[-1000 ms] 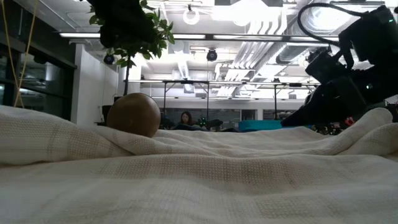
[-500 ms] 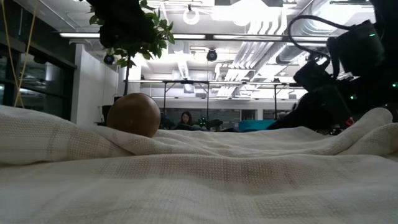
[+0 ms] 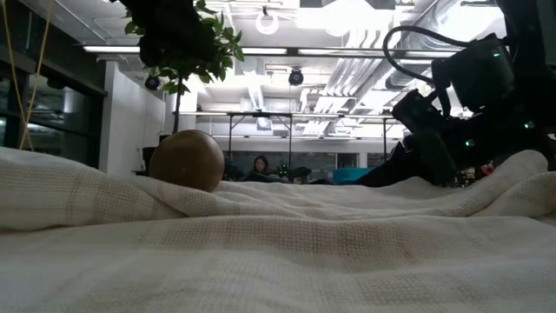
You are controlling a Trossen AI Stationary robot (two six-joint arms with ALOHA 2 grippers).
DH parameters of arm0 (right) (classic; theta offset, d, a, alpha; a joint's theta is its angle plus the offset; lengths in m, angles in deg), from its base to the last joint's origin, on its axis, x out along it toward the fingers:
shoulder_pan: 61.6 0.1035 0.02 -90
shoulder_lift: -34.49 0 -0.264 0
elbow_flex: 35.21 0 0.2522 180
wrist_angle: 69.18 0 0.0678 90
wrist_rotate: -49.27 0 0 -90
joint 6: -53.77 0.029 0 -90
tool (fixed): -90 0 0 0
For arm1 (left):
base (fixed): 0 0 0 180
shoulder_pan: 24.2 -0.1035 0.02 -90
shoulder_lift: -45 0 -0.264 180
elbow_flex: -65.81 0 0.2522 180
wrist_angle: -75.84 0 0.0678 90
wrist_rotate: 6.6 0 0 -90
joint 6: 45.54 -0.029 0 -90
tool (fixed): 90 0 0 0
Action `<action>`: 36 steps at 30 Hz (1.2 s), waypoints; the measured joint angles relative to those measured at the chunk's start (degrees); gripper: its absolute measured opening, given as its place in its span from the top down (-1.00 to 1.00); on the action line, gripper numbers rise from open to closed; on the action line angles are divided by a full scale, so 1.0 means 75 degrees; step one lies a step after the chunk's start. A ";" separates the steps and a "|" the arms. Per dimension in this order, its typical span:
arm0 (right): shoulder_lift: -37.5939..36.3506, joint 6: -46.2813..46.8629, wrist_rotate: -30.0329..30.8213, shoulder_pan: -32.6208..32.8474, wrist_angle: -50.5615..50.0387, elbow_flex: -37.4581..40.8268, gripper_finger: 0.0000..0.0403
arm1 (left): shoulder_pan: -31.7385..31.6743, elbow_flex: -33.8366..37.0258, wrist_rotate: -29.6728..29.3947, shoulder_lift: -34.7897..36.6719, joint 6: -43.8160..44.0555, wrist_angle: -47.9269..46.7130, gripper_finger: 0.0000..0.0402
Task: Pick and placing Produce into tupperware
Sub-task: Put the right blueberry into the blue bin
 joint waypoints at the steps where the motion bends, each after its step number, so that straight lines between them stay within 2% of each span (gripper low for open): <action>1: 0.0000 0.0050 -0.0073 -0.0029 -0.0013 0.0000 0.44 | 0.0000 0.0000 0.0002 0.0000 0.0000 0.0000 0.80; 5: 0.0000 0.0110 -0.0337 -0.0113 -0.0045 0.0000 0.44 | 0.0000 0.0000 0.0000 0.0000 -0.0050 0.0000 0.80; 17: 0.0000 0.0194 -0.0385 -0.0121 -0.0131 0.0003 0.44 | 0.0000 0.0000 0.0002 0.0000 -0.0064 0.0000 0.80; 36: 0.0000 0.0350 -0.1308 -0.0503 -0.0483 -0.0003 0.44 | 0.0002 0.0000 0.0002 0.0000 -0.0172 -0.0038 0.80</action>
